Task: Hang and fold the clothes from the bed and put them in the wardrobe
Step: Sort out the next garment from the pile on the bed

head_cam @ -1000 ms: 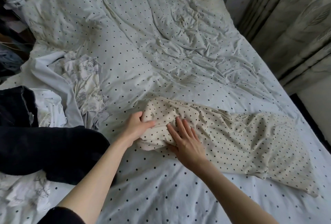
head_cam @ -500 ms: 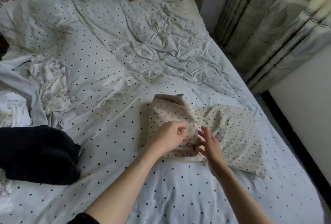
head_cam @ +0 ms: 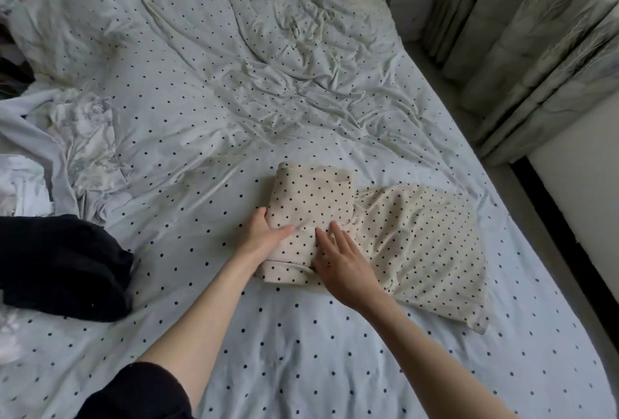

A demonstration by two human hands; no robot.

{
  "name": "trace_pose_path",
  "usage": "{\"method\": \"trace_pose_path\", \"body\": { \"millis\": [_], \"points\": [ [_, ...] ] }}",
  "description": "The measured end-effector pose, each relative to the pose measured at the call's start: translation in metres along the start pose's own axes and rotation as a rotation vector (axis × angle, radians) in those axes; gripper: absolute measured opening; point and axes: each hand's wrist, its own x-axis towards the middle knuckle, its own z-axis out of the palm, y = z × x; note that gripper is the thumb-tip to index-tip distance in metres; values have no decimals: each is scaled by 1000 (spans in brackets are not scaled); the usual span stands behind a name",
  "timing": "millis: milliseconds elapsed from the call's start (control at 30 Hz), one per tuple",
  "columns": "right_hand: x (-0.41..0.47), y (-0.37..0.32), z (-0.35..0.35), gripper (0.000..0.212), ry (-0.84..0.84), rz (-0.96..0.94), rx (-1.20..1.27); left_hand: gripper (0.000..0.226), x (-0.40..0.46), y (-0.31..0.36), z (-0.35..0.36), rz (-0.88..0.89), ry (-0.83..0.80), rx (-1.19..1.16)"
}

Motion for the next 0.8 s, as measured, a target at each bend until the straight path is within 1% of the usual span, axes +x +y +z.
{"method": "trace_pose_path", "body": {
  "millis": [67,100,133,200,267,333,400,433,467,533,567,600,633,667,733,767,800],
  "points": [
    [2,2,0,60,-63,-21,23,38,-4,6,-1,88,68,30],
    [4,1,0,63,-85,-35,59,28,-7,9,-5,125,105,67],
    [5,0,-2,64,-103,-55,104,23,-11,12,-11,147,145,124],
    [6,-5,-7,62,-117,-92,198,20,-20,21,-22,172,224,243],
    [6,-7,-16,55,-84,-82,352,24,-31,37,-27,203,275,350],
    [0,0,-27,49,-9,18,538,29,-44,56,-19,256,319,496],
    [-10,16,-36,45,60,173,724,35,-54,73,4,351,338,577],
    [-16,27,-40,46,86,265,855,39,-59,78,20,408,314,596],
    [-23,39,-45,47,113,352,1003,42,-63,82,40,460,254,612],
    [-33,62,-54,52,183,484,1284,44,-69,83,79,517,48,588],
    [-36,74,-59,53,217,524,1366,43,-70,80,97,511,-63,551],
    [-39,84,-63,53,235,555,1392,42,-69,77,108,488,-137,516],
    [-42,97,-66,51,241,580,1373,41,-65,73,120,465,-162,488],
    [-43,100,-67,47,229,588,1321,41,-59,67,119,440,-123,476],
    [-46,109,-64,37,229,596,1212,44,-43,51,117,371,4,485],
    [-48,112,-60,39,243,576,1118,47,-35,42,113,314,41,483],
    [-48,113,-56,43,245,540,1003,50,-28,34,109,240,34,460]
  ]
}}
